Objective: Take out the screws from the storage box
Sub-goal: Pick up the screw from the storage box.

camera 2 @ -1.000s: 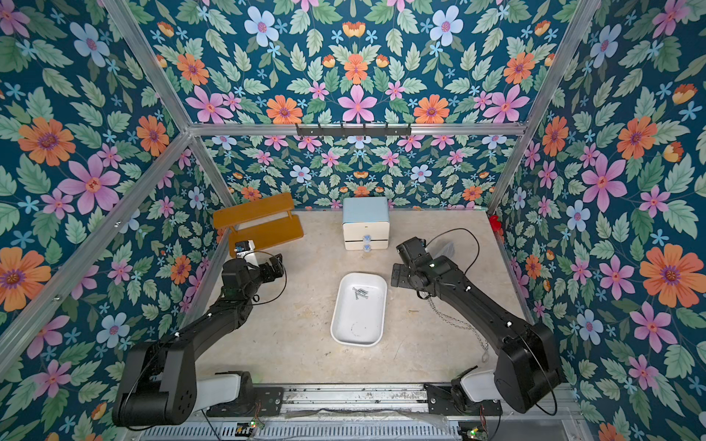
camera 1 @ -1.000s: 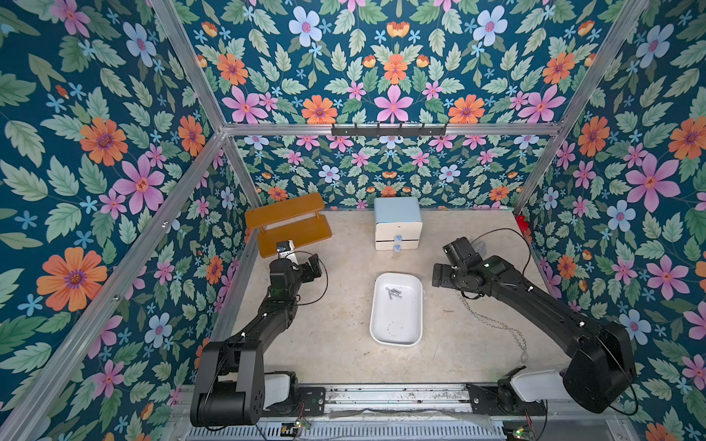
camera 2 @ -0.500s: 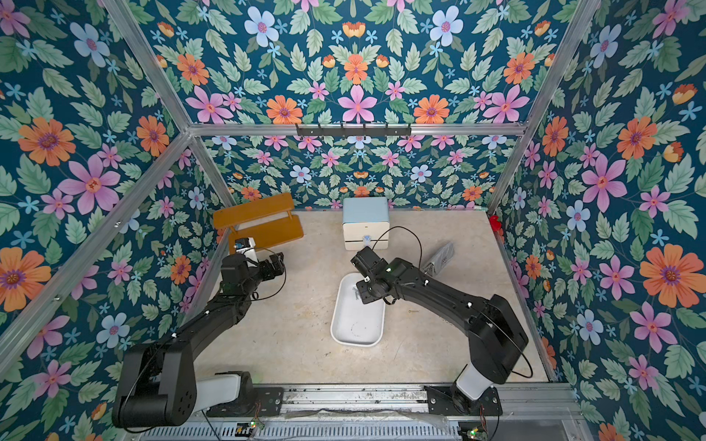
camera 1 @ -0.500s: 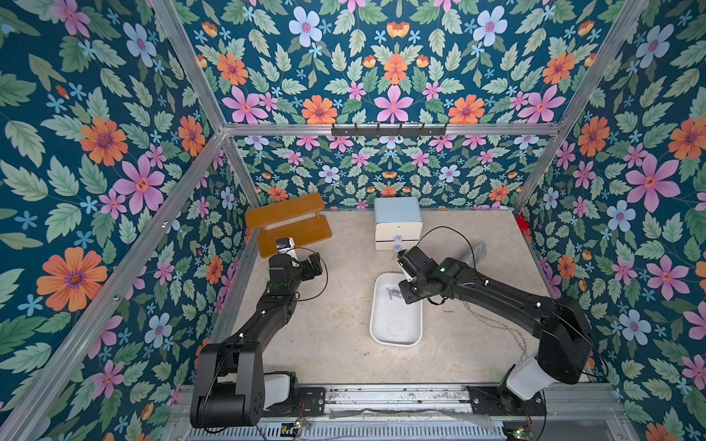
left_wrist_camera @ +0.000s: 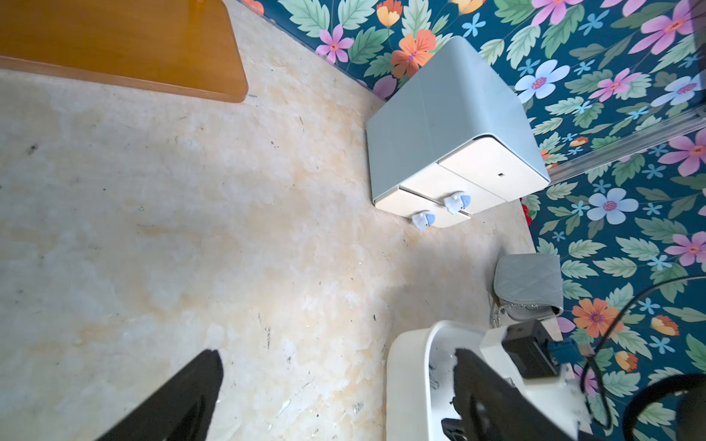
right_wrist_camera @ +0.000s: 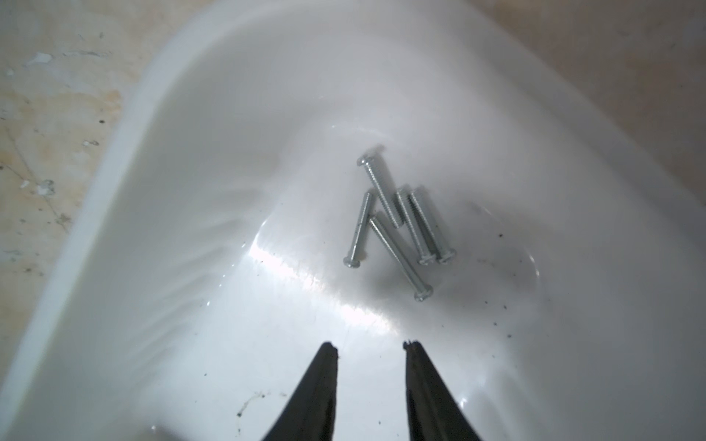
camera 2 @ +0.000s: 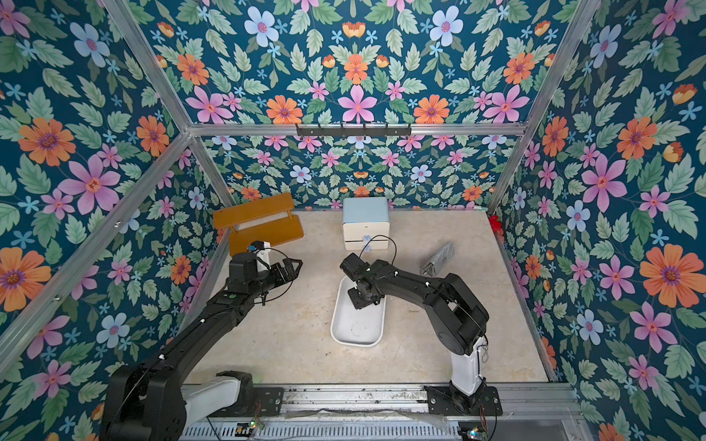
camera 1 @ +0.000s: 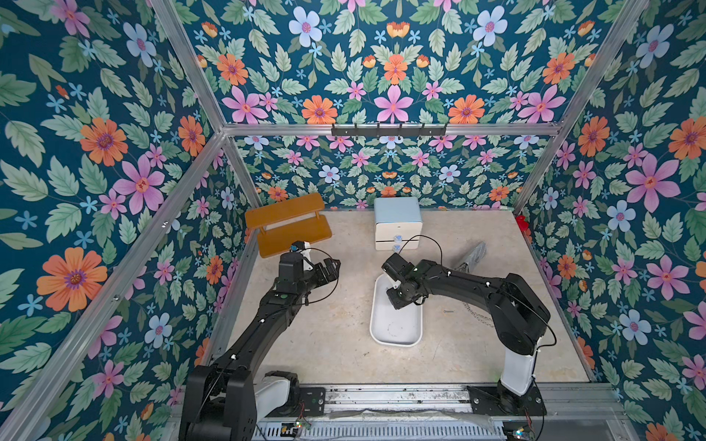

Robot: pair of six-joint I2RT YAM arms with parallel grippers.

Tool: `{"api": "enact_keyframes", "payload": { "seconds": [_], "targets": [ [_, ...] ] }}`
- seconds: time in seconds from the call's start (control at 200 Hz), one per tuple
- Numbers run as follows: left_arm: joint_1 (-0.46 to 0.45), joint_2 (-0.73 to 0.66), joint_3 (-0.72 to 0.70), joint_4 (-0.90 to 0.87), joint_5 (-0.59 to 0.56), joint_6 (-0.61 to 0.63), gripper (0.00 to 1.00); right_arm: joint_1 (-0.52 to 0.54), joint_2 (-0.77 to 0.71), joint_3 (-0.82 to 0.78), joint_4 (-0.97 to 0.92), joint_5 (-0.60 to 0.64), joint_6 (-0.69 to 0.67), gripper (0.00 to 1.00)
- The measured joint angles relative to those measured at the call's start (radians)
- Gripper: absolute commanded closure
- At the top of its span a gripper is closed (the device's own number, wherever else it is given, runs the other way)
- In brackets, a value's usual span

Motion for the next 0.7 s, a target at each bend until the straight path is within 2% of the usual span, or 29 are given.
{"api": "enact_keyframes", "payload": {
  "seconds": [0.315, 0.545, 0.7],
  "targets": [
    [-0.006, -0.014, 0.001, -0.052, -0.018, -0.011, 0.01, -0.039, 0.055, 0.011, 0.011, 0.015, -0.001, 0.62],
    [-0.006, -0.014, -0.002, -0.058, -0.023, -0.011, 0.01, -0.049, 0.067, 0.017, 0.021, -0.011, -0.009, 0.55],
    [-0.006, -0.014, -0.002, -0.058, -0.024, -0.011, 0.01, -0.051, 0.082, 0.026, 0.037, -0.03, -0.022, 0.57]
  ]
}}
